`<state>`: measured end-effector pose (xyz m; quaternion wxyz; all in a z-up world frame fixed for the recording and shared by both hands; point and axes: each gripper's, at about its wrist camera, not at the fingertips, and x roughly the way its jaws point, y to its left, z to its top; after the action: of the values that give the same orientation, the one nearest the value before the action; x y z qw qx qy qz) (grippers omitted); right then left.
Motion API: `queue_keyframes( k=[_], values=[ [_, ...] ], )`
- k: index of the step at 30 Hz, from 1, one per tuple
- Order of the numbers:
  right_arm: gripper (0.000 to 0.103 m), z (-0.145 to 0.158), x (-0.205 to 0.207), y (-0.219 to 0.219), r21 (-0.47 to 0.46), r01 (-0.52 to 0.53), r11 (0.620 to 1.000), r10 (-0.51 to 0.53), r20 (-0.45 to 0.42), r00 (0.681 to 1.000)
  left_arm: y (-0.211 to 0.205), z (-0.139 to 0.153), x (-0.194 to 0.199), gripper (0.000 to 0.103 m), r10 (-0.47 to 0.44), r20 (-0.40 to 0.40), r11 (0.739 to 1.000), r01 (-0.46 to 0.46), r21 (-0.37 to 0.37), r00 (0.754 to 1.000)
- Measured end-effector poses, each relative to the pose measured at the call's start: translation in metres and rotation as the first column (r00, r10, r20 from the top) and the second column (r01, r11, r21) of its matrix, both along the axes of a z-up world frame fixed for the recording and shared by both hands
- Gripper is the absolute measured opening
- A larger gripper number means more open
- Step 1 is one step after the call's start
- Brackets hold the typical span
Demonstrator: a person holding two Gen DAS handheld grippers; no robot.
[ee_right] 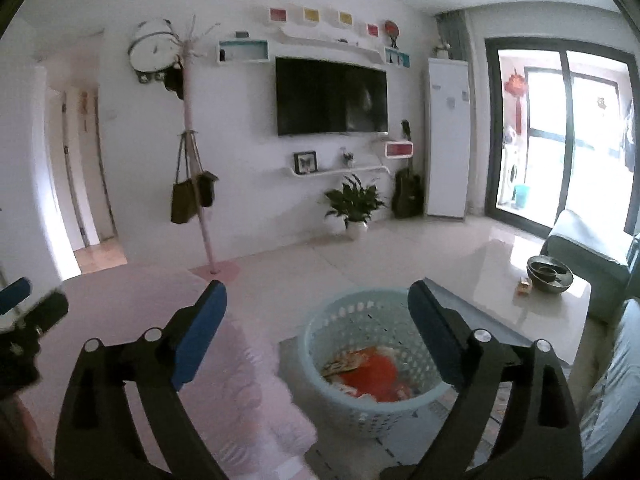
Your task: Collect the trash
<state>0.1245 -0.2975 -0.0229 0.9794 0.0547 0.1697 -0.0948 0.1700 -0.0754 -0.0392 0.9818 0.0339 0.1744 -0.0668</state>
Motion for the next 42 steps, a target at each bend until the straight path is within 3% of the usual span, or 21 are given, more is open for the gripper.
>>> queue_keyframes(
  k=[4, 7, 14, 18, 35, 42],
  values=[
    [0.089, 0.001, -0.018, 0.021, -0.044, 0.016, 0.999, -0.013, 0.066, 0.998, 0.031, -0.006, -0.015, 0.094, 0.088, 0.035, 0.993, -0.085, -0.086, 0.996],
    [0.089, 0.000, -0.024, 0.031, -0.042, 0.003, 0.999, 0.001, 0.092, 0.996, 0.040, -0.010, -0.015, 0.094, 0.155, 0.063, 0.985, -0.149, -0.086, 0.986],
    [0.089, -0.014, -0.021, 0.046, -0.047, -0.013, 0.999, 0.016, 0.070, 0.997, 0.047, -0.007, -0.014, 0.094, 0.159, 0.053, 0.982, -0.152, -0.112, 0.986],
    [0.089, -0.017, -0.017, 0.052, -0.055, -0.025, 0.998, 0.029, 0.057, 0.998, 0.042, -0.007, -0.027, 0.094, 0.227, 0.106, 0.973, -0.221, -0.064, 0.968],
    [0.089, -0.018, -0.011, 0.047, -0.041, -0.026, 0.999, 0.027, 0.037, 0.999, 0.054, -0.006, -0.024, 0.095, 0.251, 0.074, 0.964, -0.242, -0.113, 0.965],
    [0.089, -0.022, -0.009, 0.046, -0.044, -0.033, 0.998, 0.035, 0.028, 0.999, 0.055, -0.007, -0.022, 0.095, 0.254, 0.076, 0.964, -0.247, -0.094, 0.964]
  ],
)
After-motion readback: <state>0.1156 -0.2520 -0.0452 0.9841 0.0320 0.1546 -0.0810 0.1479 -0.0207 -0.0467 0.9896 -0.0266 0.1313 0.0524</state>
